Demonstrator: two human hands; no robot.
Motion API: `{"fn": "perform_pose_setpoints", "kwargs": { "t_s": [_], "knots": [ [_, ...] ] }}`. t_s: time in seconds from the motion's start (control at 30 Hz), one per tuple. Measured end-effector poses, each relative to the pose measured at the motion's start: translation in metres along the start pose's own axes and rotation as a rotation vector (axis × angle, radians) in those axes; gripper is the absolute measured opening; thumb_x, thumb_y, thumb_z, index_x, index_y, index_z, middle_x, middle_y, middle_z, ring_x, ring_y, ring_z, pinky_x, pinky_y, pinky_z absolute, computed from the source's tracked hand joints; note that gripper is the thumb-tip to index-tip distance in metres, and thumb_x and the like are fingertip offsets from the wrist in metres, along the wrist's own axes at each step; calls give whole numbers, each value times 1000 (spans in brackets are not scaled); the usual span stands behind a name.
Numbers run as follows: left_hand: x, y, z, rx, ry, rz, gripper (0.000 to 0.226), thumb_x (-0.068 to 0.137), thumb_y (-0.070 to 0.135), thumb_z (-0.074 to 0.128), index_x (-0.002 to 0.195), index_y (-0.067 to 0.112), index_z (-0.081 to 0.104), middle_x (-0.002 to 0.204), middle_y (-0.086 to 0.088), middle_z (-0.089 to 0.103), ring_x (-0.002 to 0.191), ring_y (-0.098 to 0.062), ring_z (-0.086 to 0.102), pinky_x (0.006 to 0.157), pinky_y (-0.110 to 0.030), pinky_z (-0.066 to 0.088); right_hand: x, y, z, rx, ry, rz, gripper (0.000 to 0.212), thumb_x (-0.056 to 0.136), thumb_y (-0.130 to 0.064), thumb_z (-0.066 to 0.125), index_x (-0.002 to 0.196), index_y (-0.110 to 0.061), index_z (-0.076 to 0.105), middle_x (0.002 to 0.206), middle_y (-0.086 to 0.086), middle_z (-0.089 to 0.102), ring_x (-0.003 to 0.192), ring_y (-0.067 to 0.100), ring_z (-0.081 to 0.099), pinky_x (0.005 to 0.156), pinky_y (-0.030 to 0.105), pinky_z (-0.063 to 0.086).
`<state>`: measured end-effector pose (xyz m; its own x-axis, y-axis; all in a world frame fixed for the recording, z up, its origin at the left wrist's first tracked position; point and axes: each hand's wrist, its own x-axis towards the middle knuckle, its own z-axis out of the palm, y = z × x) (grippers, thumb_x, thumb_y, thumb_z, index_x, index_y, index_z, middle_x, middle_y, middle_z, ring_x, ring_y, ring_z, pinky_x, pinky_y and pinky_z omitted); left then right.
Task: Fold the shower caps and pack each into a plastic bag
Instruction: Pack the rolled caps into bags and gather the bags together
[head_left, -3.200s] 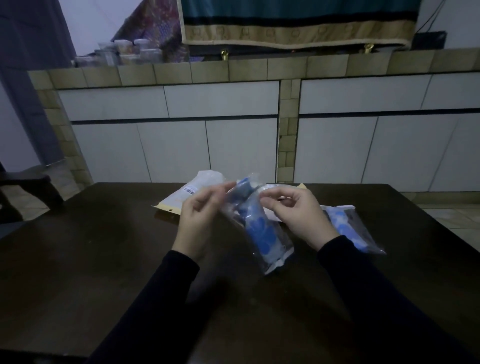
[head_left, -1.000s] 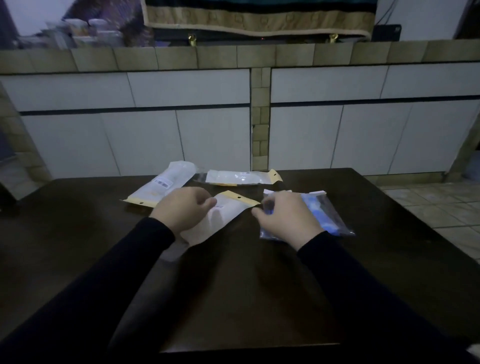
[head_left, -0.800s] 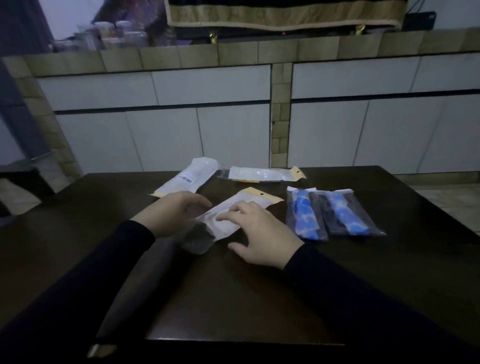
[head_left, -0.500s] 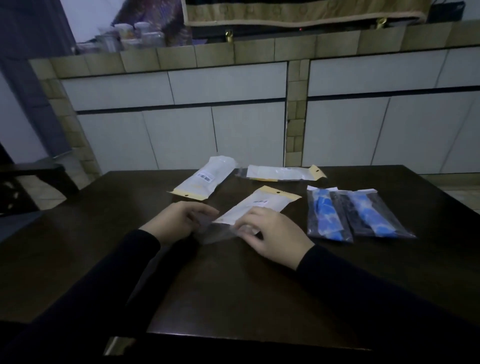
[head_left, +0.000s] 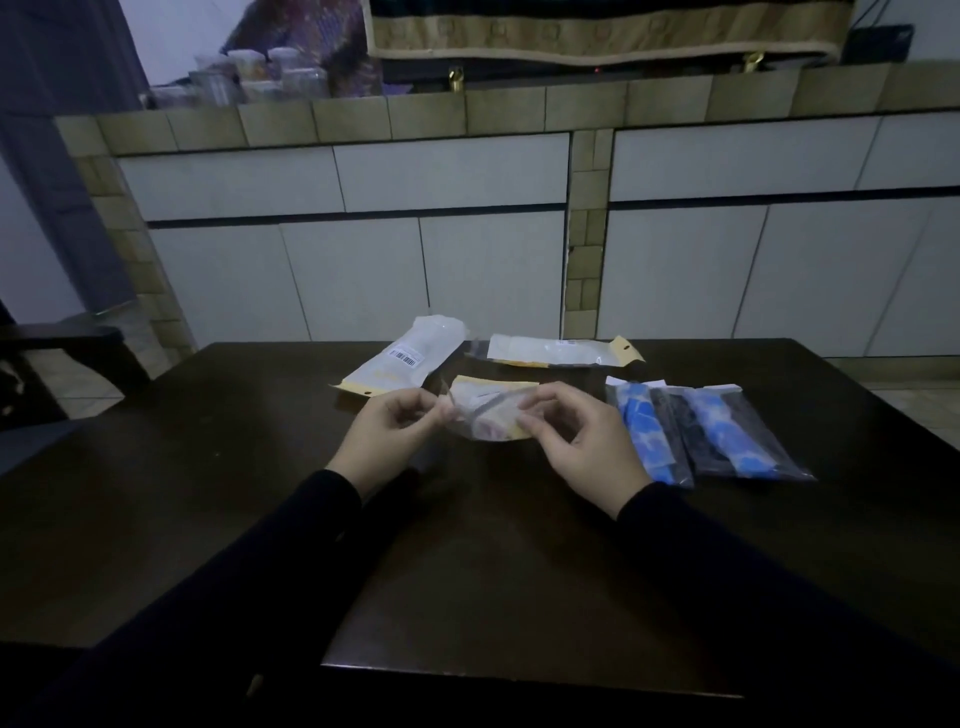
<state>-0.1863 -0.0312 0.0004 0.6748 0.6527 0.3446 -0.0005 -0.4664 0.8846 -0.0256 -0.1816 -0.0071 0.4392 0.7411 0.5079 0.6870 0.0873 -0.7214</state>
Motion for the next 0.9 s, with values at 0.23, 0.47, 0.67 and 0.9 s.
{"fn": "perform_pose_setpoints", "kwargs": {
  "t_s": [0.23, 0.47, 0.67, 0.9],
  "knots": [
    [9, -14, 12, 122, 167, -364, 29, 84, 27, 59, 71, 1, 59, 61, -4, 53, 54, -14, 52, 55, -24, 41, 9, 11, 7, 100, -31, 456, 15, 91, -20, 61, 105, -26, 60, 89, -4, 66, 79, 9, 63, 71, 25, 53],
    [11, -8, 11, 256, 119, -413, 21, 83, 25, 61, 72, 8, 66, 66, -7, 57, 65, -18, 54, 63, -28, 45, 17, -1, 8, 119, -34, 444, 40, 95, -51, 46, 90, -17, 67, 83, 0, 67, 79, 10, 58, 74, 26, 45],
    [7, 0, 11, 240, 61, -356, 37, 89, 46, 62, 69, 14, 64, 64, 1, 61, 60, -9, 54, 59, -22, 41, 16, 1, 27, 10, -91, 398, 17, 87, -35, 67, 94, -20, 69, 97, -4, 66, 87, 6, 58, 69, 15, 42],
    [6, -2, 13, 469, 129, -340, 27, 88, 30, 61, 68, 11, 63, 66, 3, 60, 65, -10, 54, 56, -23, 38, 22, 1, 27, -92, -115, 479, 33, 82, -39, 73, 81, -6, 70, 70, -2, 60, 70, 7, 55, 57, 20, 38]
  ]
}}
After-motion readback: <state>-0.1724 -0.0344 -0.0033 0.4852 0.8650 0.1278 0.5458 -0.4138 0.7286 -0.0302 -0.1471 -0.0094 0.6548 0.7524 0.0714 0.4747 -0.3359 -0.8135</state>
